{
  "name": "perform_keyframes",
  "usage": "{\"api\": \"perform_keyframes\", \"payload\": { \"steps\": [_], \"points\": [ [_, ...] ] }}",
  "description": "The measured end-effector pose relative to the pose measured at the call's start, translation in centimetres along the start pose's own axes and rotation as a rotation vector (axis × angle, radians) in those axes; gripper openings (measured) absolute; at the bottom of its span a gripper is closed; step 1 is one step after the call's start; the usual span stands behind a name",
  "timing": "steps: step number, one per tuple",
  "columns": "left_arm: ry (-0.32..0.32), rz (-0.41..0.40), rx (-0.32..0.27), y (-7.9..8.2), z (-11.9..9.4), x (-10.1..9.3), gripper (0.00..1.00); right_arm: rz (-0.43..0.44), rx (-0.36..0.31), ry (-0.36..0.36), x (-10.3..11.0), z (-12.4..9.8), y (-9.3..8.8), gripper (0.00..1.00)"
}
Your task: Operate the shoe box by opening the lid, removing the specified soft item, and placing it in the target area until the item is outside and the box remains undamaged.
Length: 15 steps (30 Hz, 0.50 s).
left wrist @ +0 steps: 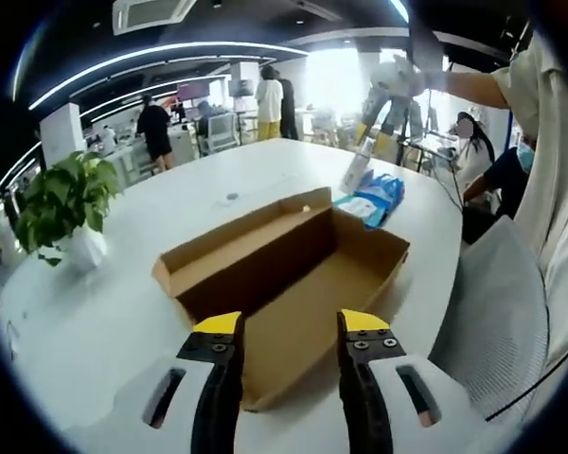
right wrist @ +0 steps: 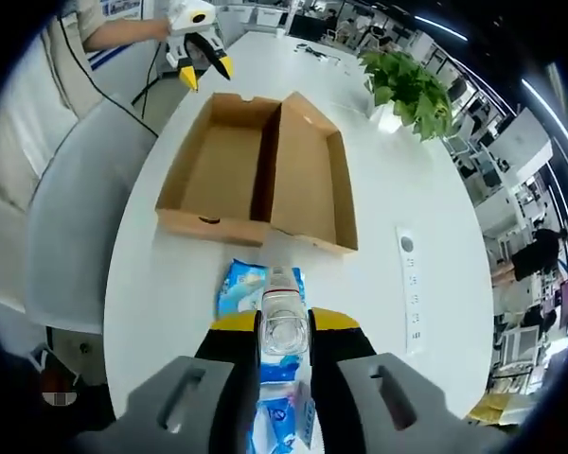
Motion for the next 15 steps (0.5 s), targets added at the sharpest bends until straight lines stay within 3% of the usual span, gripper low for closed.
{"api": "perform_keyframes", "payload": {
  "steps": [9,15],
  "points": [
    [0.091,-0.067,0.053,-1.9,-0.8,1.1,0.35,-0.02,0.07,0.01,-1.5,0.8,-0.7,0.16],
    [0.159,-0.112,0.12,-3.8,-1.0,2.0,0.32,-0.03,0.113,0.015,-2.3,1.3,-1.3,0.16]
  ]
}}
Point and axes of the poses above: the point that each gripper's makers call its tool centre point, and the gripper's own axes: z roughly forward along the fingers, x roughly to its left, y roughly out of its top, the point moved 7 cm from there along -z, roughly backward along the fingers, and after that the axes turned 6 degrees about z, right-handed, at the moved point
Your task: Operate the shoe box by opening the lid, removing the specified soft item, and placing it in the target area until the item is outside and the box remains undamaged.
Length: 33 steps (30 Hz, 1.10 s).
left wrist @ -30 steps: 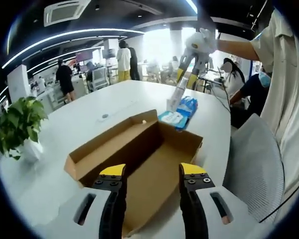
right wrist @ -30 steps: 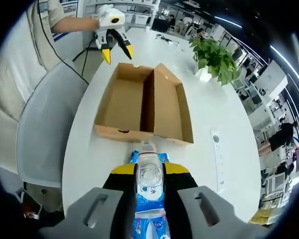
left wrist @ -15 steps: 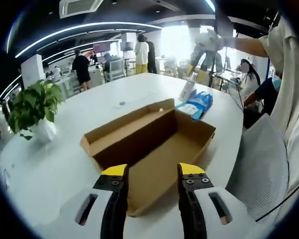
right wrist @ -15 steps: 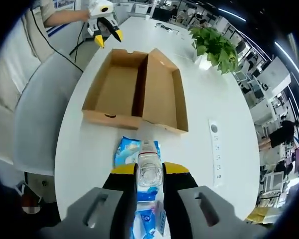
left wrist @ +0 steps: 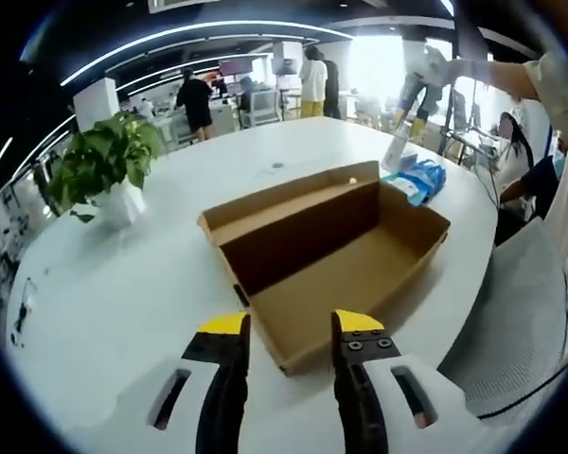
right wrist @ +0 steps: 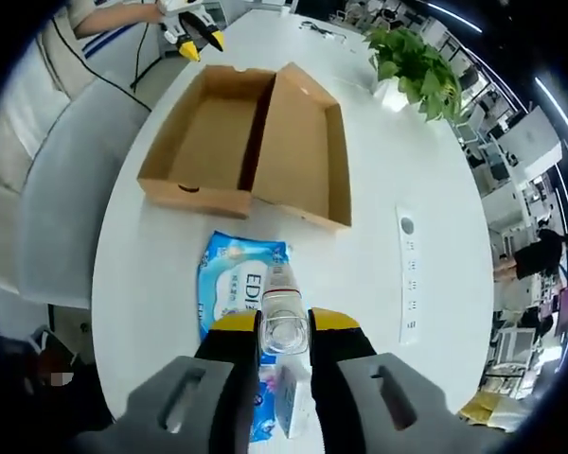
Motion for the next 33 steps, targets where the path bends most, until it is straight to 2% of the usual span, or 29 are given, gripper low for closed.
{"api": "perform_keyframes", "payload": {
  "steps": [11,26,33],
  "points": [
    [0.019,-0.079,0.053,-2.1,0.6,0.0,0.26,-0.029,0.093,0.011,-1.6,1.5,-1.0,0.16],
    [0.054,-0.177,0.104,-2.4,1.6,0.1,0.1,-0.041,0.182,0.037,-3.6,3.7,-1.9,0.16],
    [0.066,-0.186,0.112,-2.6,1.8,0.3,0.05,-0.04,0.223,0.038,-4.4,5.1,-2.2,0.16]
  ]
}}
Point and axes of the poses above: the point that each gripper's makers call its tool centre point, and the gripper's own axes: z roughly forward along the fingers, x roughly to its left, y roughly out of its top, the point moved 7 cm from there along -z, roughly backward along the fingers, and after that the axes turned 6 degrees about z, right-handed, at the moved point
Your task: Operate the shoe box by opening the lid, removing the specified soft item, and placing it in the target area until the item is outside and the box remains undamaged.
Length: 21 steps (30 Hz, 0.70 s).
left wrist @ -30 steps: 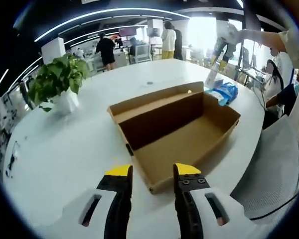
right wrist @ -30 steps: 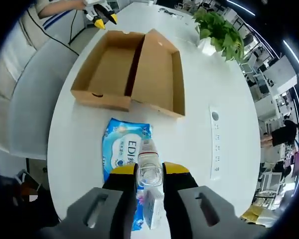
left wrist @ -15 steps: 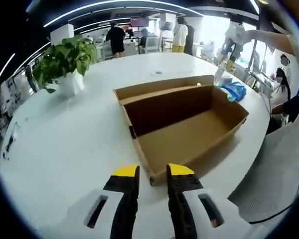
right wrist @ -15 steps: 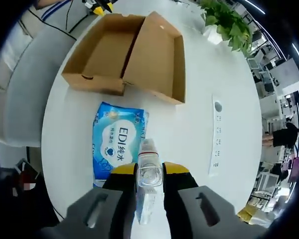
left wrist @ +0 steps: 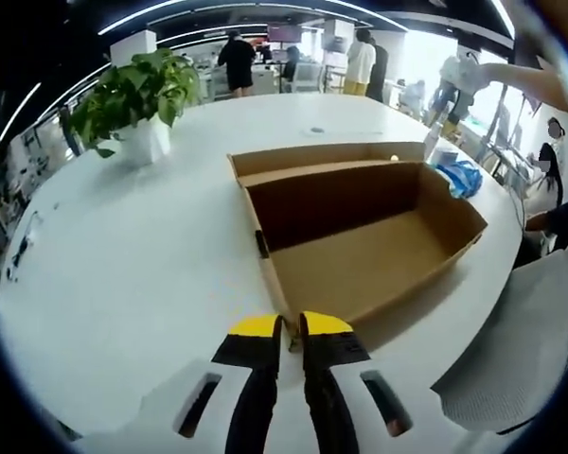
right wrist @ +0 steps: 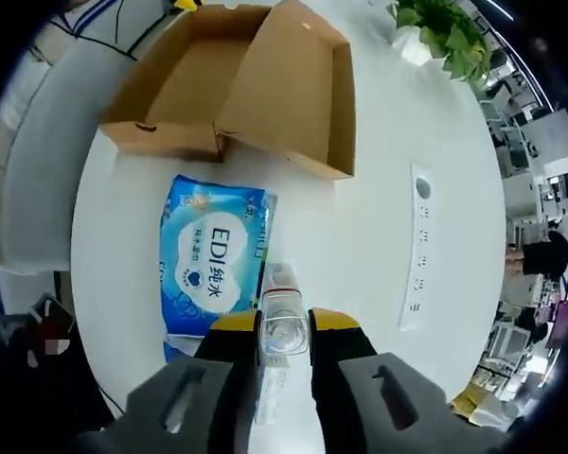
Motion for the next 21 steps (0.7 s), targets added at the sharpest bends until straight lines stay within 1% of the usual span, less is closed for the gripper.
{"api": "perform_keyframes", "payload": {
  "steps": [3,14,16,21],
  "points": [
    [0.0,-0.006,-0.001,-0.1,0.0,0.1,0.04,0.0,0.015,0.001,-0.3,0.8,0.1,0.16],
    [-0.004,-0.021,-0.008,-0.2,0.1,0.1,0.04,0.032,0.063,0.023,-0.6,2.3,0.3,0.17],
    [-0.004,-0.024,-0.009,-0.2,0.1,0.2,0.04,0.042,0.062,0.015,-0.9,2.2,0.5,0.17],
    [-0.007,-0.023,-0.008,-0.2,0.1,0.2,0.04,0.036,0.076,0.027,-0.9,2.1,0.7,0.17]
  ]
}}
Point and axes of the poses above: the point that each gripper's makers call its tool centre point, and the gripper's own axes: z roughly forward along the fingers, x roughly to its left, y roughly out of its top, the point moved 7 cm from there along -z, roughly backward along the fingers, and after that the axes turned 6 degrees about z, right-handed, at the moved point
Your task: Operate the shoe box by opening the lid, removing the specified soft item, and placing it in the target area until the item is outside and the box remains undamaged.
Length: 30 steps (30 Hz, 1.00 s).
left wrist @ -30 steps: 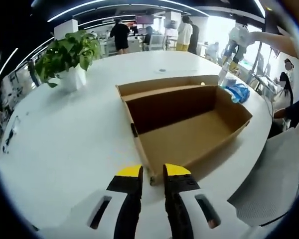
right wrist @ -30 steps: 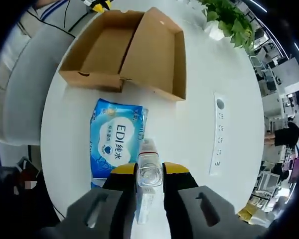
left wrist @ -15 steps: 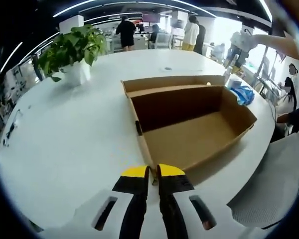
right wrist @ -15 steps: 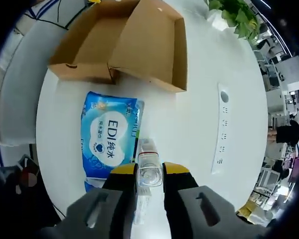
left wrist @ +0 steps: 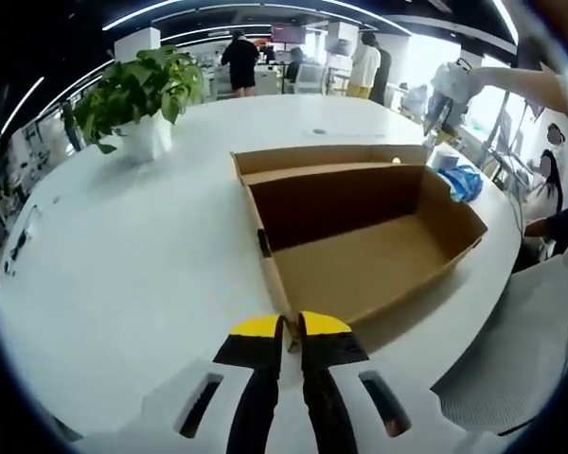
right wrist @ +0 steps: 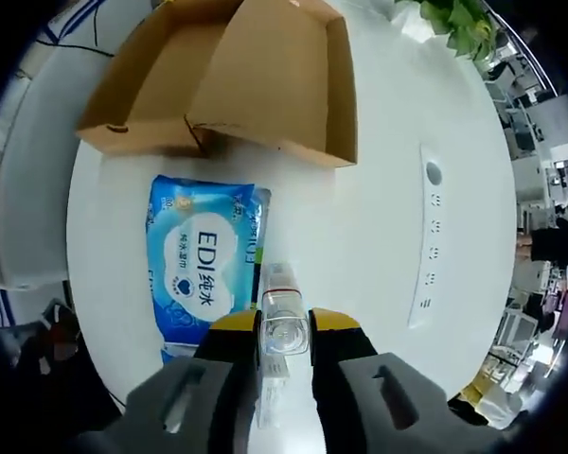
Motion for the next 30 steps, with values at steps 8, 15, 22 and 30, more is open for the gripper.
{"api": "perform_keyframes", "payload": {
  "steps": [8,15,22,30],
  "points": [
    [-0.002,-0.001,0.001,0.0,0.1,0.1,0.04,-0.008,-0.016,-0.001,-0.1,0.0,0.4,0.17],
    [-0.003,-0.002,0.001,0.0,0.1,0.1,0.04,0.017,-0.038,0.006,0.2,-0.3,0.7,0.17],
    [-0.002,-0.005,0.003,0.0,0.1,0.0,0.04,0.039,-0.066,0.002,0.0,-0.4,1.0,0.17],
    [0.0,-0.003,0.004,0.0,0.0,-0.1,0.04,0.046,-0.087,-0.006,0.2,-1.0,0.8,0.17]
  ]
}}
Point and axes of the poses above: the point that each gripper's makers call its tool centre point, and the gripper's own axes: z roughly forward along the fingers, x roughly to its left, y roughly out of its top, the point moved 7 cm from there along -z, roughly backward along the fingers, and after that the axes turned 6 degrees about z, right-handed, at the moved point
